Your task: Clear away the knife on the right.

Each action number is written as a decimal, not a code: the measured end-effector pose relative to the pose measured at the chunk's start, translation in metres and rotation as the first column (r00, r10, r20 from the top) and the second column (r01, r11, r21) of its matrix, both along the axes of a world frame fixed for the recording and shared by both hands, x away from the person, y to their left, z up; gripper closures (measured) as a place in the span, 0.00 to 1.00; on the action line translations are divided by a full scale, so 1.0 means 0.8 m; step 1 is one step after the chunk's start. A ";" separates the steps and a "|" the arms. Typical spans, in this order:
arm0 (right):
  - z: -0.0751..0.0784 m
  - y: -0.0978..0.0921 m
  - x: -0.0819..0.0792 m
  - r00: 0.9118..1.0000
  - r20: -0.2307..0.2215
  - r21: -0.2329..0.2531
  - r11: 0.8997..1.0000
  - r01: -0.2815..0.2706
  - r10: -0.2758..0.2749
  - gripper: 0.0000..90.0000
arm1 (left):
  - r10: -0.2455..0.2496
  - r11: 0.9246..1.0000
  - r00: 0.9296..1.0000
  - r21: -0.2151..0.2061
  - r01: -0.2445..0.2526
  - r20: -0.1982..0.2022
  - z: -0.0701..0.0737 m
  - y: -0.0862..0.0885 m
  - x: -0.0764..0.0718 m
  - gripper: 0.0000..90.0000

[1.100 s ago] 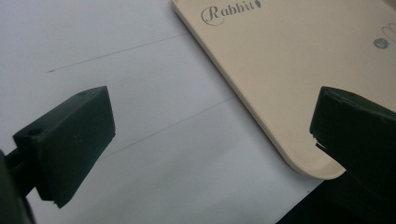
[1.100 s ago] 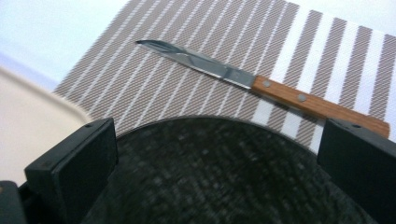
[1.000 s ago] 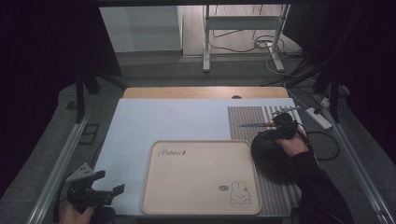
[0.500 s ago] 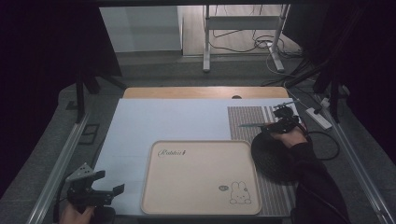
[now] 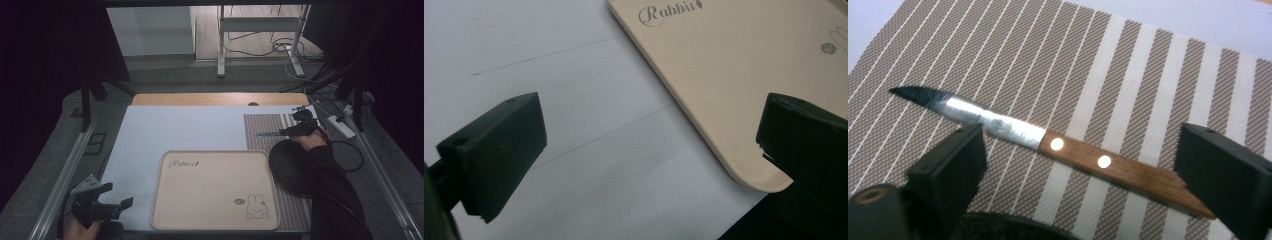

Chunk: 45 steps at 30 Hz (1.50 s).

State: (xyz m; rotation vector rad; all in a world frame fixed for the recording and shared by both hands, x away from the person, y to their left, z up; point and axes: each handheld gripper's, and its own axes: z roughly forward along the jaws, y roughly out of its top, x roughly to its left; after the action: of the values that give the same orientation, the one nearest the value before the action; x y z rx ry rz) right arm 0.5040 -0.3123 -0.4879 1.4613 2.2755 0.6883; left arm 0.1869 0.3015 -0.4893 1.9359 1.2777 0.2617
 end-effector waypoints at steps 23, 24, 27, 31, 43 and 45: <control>-0.013 -0.055 0.029 0.998 -0.058 -0.054 0.999 0.000 -0.003 0.99 | 0.004 1.000 1.000 -0.010 -0.004 -0.006 0.000 0.001 0.001 0.00; -0.013 -0.057 0.028 0.998 -0.059 -0.051 0.999 -0.006 0.003 0.99 | 0.004 1.000 1.000 -0.009 -0.004 -0.006 0.000 0.001 0.001 0.00; -0.012 -0.062 0.023 0.997 -0.073 -0.039 0.999 -0.011 0.008 0.99 | 0.001 1.000 1.000 -0.005 -0.001 -0.006 0.000 0.000 0.001 0.00; -0.011 -0.063 0.016 0.995 -0.092 -0.021 0.999 -0.028 0.026 0.99 | -0.001 1.000 1.000 -0.004 0.001 -0.006 0.000 0.000 0.001 0.00; -0.008 -0.059 -0.002 0.984 -0.160 -0.011 0.997 -0.080 0.077 0.99 | -0.006 1.000 1.000 0.000 0.006 -0.005 0.000 -0.001 0.002 0.00; -0.008 -0.059 -0.003 0.983 -0.165 -0.009 0.997 -0.081 0.078 0.99 | -0.008 1.000 1.000 0.002 0.008 -0.005 0.000 -0.001 0.002 0.00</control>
State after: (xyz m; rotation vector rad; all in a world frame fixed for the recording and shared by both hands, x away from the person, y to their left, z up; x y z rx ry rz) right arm 0.5015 -0.3595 -0.4940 1.4766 2.4693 0.5908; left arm 0.1884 0.3006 -0.4893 1.9445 1.2735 0.2544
